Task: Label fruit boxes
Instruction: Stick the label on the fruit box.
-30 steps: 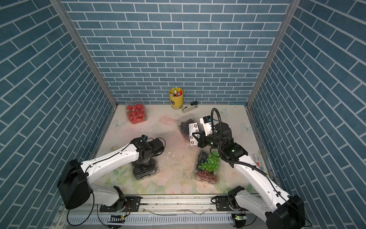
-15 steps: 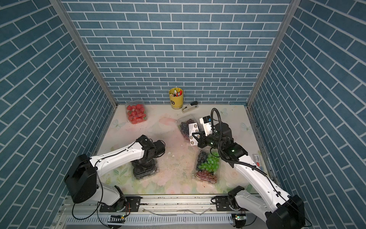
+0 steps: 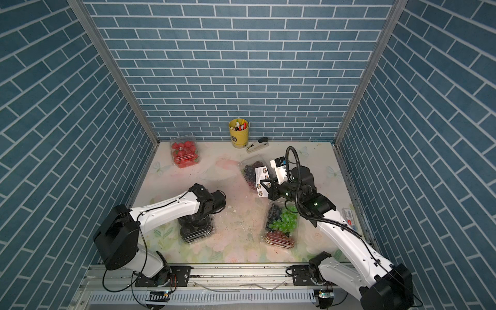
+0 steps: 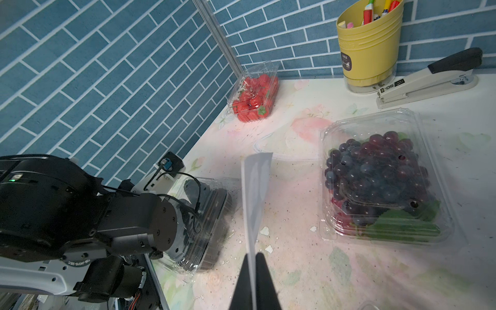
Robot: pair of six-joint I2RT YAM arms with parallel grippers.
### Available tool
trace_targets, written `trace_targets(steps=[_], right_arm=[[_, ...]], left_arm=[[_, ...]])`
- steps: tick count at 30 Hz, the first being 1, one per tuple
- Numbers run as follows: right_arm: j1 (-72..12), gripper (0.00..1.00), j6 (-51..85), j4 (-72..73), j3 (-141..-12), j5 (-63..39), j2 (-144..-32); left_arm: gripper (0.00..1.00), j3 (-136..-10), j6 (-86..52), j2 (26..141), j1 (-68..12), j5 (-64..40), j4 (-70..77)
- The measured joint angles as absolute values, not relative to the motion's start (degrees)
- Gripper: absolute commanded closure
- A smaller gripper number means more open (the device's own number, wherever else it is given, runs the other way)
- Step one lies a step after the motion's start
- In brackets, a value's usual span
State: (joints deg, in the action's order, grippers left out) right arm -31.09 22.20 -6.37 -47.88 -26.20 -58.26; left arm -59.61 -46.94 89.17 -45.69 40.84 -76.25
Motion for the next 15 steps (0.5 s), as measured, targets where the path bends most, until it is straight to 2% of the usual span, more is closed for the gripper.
trace_targets(steps=[15], right_arm=[[-31.09,1.00,22.20,-6.37,-47.88,-26.35,-58.26]], left_arm=[[0.89,-60.66,-45.58,91.50,-47.31,39.13,-73.95]])
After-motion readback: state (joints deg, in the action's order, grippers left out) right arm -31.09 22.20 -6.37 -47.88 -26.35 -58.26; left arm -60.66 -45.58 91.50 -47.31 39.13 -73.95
